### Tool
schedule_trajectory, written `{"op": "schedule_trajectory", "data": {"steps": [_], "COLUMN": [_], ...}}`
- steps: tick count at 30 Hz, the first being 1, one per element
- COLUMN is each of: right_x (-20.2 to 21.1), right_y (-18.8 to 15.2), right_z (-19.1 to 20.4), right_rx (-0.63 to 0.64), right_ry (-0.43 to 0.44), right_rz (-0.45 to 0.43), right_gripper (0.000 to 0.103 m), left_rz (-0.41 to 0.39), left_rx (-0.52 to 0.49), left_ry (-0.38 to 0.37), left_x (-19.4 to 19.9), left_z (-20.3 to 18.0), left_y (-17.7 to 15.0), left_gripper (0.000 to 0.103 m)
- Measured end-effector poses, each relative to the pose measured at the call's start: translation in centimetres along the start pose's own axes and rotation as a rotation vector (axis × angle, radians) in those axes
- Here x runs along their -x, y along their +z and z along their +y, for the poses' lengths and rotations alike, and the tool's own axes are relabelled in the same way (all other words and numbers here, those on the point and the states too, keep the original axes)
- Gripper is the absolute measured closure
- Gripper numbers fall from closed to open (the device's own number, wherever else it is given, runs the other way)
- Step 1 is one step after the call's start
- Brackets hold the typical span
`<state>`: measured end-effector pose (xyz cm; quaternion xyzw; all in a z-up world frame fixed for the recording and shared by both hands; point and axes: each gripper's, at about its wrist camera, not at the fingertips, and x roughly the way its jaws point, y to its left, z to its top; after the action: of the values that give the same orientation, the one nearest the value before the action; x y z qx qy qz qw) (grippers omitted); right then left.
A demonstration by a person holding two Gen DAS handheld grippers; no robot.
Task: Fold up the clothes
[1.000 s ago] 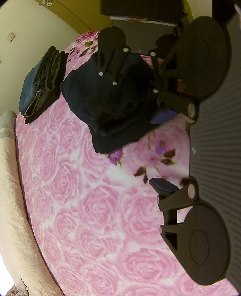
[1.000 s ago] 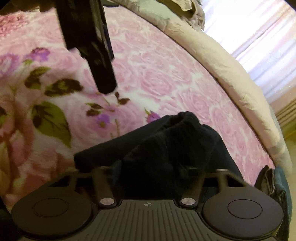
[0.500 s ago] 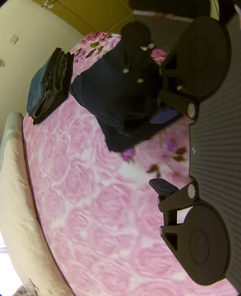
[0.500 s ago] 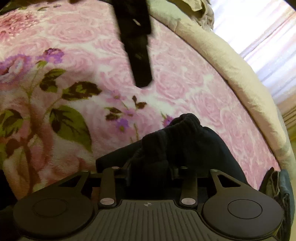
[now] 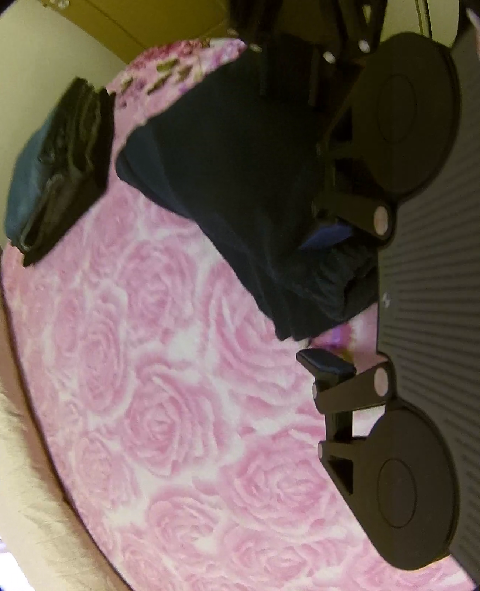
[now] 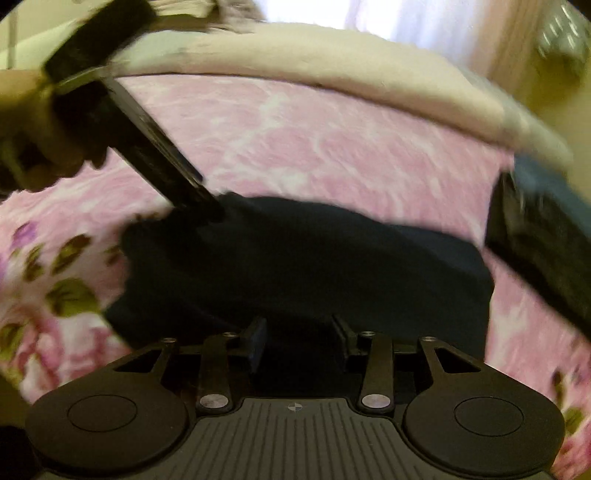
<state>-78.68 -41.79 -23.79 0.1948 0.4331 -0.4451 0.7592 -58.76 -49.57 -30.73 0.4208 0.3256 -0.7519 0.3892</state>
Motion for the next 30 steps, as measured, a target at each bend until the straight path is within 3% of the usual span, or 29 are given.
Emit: {"op": "schedule_trajectory", "data": {"steps": [3,7,11,14,16,18,20,23,25,26,27,30], "right_x": [-1.5,0.8,2.4,1.7,0.4,0.2,0.9,2.0,2.7,2.5,2.3,1.2], "right_y": [-2.5,-1.5,-1.5,-2.4,-3.8,-4.2,-3.8,-3.3,-2.9,-3.1,-3.4,-4.3], "right_z": [-1.1,-2.4,-5.2,-8.5,-10.8,-11.6,-11.0,-10.1,-9.5,-8.9,-8.4,-7.6], "right_rx": [-0.030,-0.069,-0.111,-0.187,-0.264,-0.282,-0.244,-0.188,-0.150,-0.119,-0.088,-0.026], "right_ry": [0.058,0.089,0.037,-0.015,0.003,0.024,0.047,0.081,0.103,0.119,0.134,0.150], "right_rz": [0.026,0.043,-0.025,-0.009,0.031,0.042,0.026,0.002,-0.013,-0.008,-0.004,0.025], "right_gripper": [0.062,0.062,0.062,0.062,0.062,0.061,0.060,0.060,0.052,0.031,0.026,0.026], "left_rz": [0.016,0.027,-0.029,-0.013,0.047,0.076,0.080,0.075,0.069,0.064,0.059,0.041], "left_rx": [-0.021,-0.009,-0.106,-0.208,-0.295,-0.334,-0.260,-0.275,-0.297,-0.290,-0.283,-0.276], "left_ry": [0.018,0.024,0.023,-0.016,0.015,0.063,0.073,0.112,0.136,0.143,0.151,0.169], "left_x": [-0.5,0.7,4.3,5.4,4.2,2.9,2.5,2.8,3.3,3.5,3.8,4.1], "left_z": [-0.1,-0.2,-2.3,-4.6,-6.0,-6.5,-6.0,-6.6,-7.1,-7.2,-7.3,-7.4], "left_y": [0.2,0.5,0.5,-0.8,-2.2,-3.5,-3.6,-3.8,-4.0,-4.2,-4.3,-4.5], "left_gripper": [0.035,0.038,0.052,0.052,0.051,0.043,0.039,0.038,0.039,0.039,0.040,0.039]}}
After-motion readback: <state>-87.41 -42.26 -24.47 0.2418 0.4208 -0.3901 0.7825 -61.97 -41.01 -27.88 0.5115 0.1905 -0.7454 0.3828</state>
